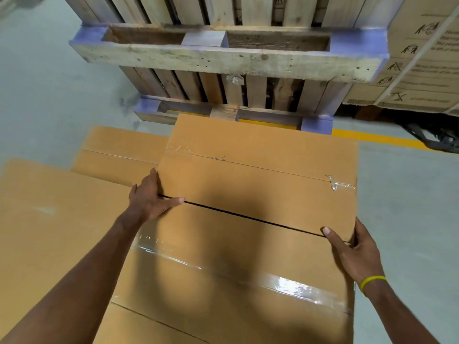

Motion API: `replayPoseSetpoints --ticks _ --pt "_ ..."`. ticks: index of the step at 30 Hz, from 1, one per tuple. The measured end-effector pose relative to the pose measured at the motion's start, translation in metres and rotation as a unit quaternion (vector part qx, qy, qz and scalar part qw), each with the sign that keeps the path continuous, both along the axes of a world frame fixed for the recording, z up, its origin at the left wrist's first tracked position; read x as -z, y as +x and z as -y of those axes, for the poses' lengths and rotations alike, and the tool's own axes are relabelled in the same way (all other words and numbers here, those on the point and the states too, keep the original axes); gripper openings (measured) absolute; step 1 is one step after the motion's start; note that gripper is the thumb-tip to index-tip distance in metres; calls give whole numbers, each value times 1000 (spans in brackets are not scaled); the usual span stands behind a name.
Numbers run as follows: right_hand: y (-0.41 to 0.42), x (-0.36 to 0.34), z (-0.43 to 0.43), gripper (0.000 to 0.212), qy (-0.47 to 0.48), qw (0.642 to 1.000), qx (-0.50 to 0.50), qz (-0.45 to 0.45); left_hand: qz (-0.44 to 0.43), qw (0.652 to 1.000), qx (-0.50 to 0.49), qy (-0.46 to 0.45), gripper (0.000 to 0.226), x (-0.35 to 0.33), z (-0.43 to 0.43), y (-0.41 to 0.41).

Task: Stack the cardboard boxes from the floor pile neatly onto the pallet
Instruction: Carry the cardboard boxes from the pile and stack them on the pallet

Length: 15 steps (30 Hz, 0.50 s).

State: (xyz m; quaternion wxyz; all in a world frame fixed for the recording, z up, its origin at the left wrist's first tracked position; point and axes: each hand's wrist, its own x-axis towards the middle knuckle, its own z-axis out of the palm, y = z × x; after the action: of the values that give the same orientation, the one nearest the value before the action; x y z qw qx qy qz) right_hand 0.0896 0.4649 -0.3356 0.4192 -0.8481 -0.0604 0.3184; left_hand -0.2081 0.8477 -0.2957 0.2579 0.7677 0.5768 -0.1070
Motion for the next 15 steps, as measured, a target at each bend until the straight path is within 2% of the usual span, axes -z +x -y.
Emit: replayPoseSetpoints --ticks 4,8,11,15 --pt "-20 -24 3 47 -41 999 11 29 60 998 -26 28 115 -24 53 -18" --pt "-56 -60 4 79 -83 995 19 46 103 994 -24 -8 103 -50 100 -56" --pt "-95 -83 2 82 -91 993 -21 70 99 994 -31 -17 101 -54 117 -94" --pt "-164 -125 -5 80 -71 990 -81 90 149 987 -33 -57 102 -72 139 -138"
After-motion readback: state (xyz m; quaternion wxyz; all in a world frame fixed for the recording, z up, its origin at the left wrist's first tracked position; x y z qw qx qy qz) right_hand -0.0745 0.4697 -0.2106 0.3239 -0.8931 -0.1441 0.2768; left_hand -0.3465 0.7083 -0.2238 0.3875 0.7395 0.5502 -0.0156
